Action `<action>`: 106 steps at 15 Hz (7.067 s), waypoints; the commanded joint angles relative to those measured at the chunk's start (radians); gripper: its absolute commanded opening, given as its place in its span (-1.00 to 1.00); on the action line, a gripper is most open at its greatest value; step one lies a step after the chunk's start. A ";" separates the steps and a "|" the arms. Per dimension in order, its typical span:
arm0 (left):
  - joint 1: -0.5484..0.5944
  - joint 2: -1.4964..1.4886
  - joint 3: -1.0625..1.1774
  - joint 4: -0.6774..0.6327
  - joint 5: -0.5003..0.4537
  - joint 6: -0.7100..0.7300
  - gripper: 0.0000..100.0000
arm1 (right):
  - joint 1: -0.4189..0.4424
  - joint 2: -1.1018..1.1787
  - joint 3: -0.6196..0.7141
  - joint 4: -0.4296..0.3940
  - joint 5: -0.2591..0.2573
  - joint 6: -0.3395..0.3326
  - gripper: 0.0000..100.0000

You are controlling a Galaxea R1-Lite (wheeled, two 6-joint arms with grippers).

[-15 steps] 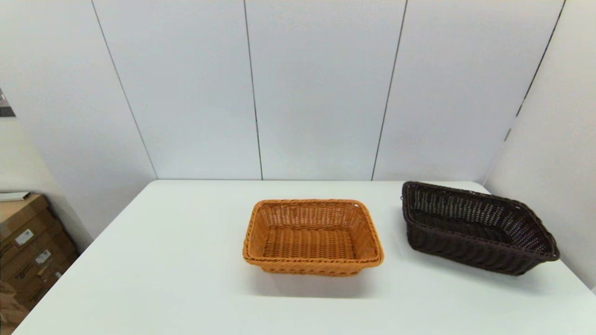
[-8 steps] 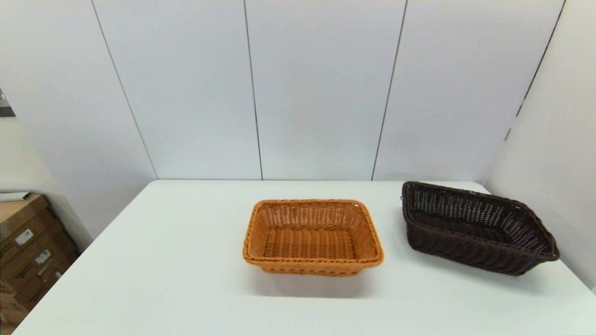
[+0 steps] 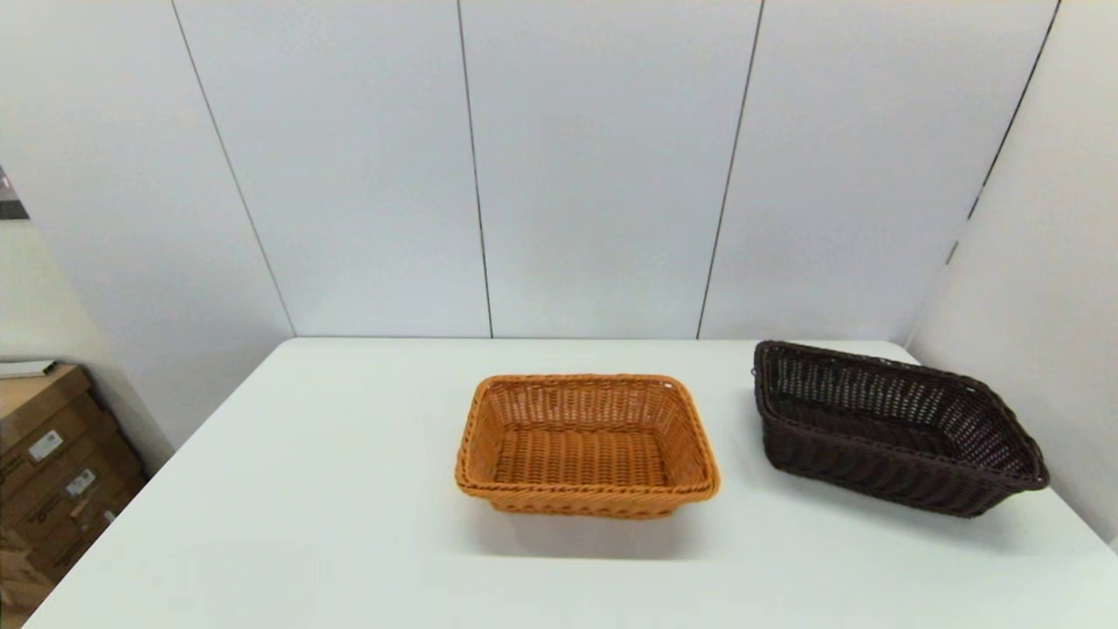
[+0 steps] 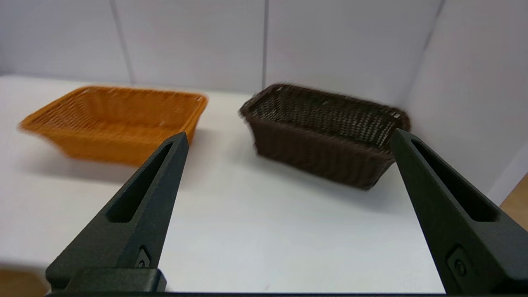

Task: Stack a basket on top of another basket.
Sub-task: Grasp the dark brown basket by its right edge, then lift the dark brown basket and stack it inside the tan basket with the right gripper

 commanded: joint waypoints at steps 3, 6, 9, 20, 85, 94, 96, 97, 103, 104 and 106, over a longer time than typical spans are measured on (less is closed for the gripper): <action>0.000 0.000 0.000 0.000 0.001 -0.001 1.00 | -0.002 0.400 -0.153 0.096 -0.010 0.018 1.00; 0.000 0.000 0.000 0.000 0.001 -0.001 1.00 | -0.012 0.665 -0.219 0.094 -0.046 0.070 1.00; 0.000 0.000 0.000 0.000 0.001 -0.001 1.00 | -0.037 0.864 -0.291 0.090 -0.055 0.099 1.00; 0.000 0.000 0.000 0.000 0.001 -0.001 1.00 | -0.268 1.374 -0.595 0.105 -0.055 0.190 1.00; 0.000 0.000 0.000 0.000 0.001 -0.001 1.00 | -0.485 2.216 -1.248 0.251 -0.099 0.046 -1.00; 0.000 0.000 0.000 0.000 0.001 -0.001 1.00 | -0.561 2.105 -1.288 0.432 0.257 0.042 -1.00; 0.000 0.000 0.000 0.000 0.001 -0.001 1.00 | -0.569 2.105 -1.317 0.488 0.300 0.046 -1.00; 0.000 0.000 0.000 0.000 0.001 -0.001 1.00 | -0.575 2.105 -1.327 0.507 0.320 0.046 -1.00; 0.000 0.000 0.000 0.000 0.001 -0.001 1.00 | -0.592 2.111 -1.402 0.622 0.471 0.038 -1.00; 0.000 0.000 0.000 0.000 0.001 -0.001 1.00 | -0.578 2.107 -1.403 0.637 0.485 0.030 -1.00; 0.000 0.000 0.000 0.000 0.001 -0.001 1.00 | -0.535 2.092 -1.402 0.676 0.490 0.003 -1.00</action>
